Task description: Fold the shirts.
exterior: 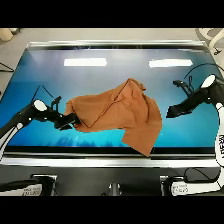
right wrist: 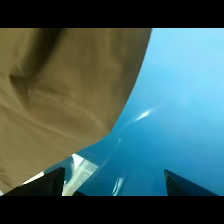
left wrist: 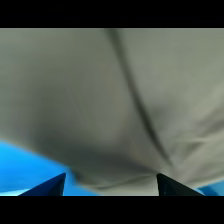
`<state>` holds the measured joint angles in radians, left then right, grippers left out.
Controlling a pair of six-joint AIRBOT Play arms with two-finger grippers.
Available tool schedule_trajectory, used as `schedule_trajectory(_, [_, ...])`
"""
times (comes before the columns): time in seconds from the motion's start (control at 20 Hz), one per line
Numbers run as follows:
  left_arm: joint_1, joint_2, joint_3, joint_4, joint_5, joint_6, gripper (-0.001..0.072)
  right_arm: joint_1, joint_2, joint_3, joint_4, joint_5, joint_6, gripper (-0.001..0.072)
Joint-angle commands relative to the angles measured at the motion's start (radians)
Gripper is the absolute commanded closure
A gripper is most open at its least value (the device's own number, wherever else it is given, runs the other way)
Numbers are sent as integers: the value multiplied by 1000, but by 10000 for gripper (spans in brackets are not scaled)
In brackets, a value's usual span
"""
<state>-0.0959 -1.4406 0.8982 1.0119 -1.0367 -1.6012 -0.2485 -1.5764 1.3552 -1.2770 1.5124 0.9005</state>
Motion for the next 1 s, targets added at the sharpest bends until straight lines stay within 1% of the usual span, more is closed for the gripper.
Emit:
schedule_trajectory(0.0, [-43,-29,-18,-19,64,8,110,-6,0,-78,42,-23,-12,43])
schedule_trajectory(0.05, [-42,-29,-18,-19,65,8,356,-6,0,-101,60,-38,-16,43])
schedule_trajectory(0.1, [-40,-29,-18,-18,64,8,551,-6,0,-123,77,-55,-21,43])
schedule_trajectory(0.15, [-40,-27,-18,-18,64,9,664,-6,0,-146,94,-76,-27,43])
schedule_trajectory(0.2, [-40,-25,-18,-18,64,9,680,-6,0,-167,104,-98,-27,44])
schedule_trajectory(0.35, [-41,-19,-18,-18,62,10,681,-6,0,-216,122,-143,-28,45])
schedule_trajectory(0.4, [-41,-15,-18,-18,62,24,681,-2,-1,-228,126,-154,-28,46])
schedule_trajectory(0.6, [-42,10,-18,-18,61,35,681,70,-5,-261,117,-242,-27,53])
schedule_trajectory(0.65, [-42,18,-18,-18,60,35,681,89,-7,-261,117,-276,-27,113])
schedule_trajectory(0.75, [-42,37,-18,-18,59,35,681,112,-7,-261,124,-324,1,265])
schedule_trajectory(0.8, [-42,47,-18,-18,60,35,681,117,-7,-260,135,-343,16,431])
schedule_trajectory(0.85, [-42,56,-18,-18,60,35,681,121,-7,-258,153,-345,15,637])
schedule_trajectory(0.9, [-42,70,-18,-18,60,35,681,121,-5,-245,157,-336,11,691])
schedule_trajectory(0.95, [-42,94,-17,-18,62,42,682,121,2,-224,161,-327,-15,691])
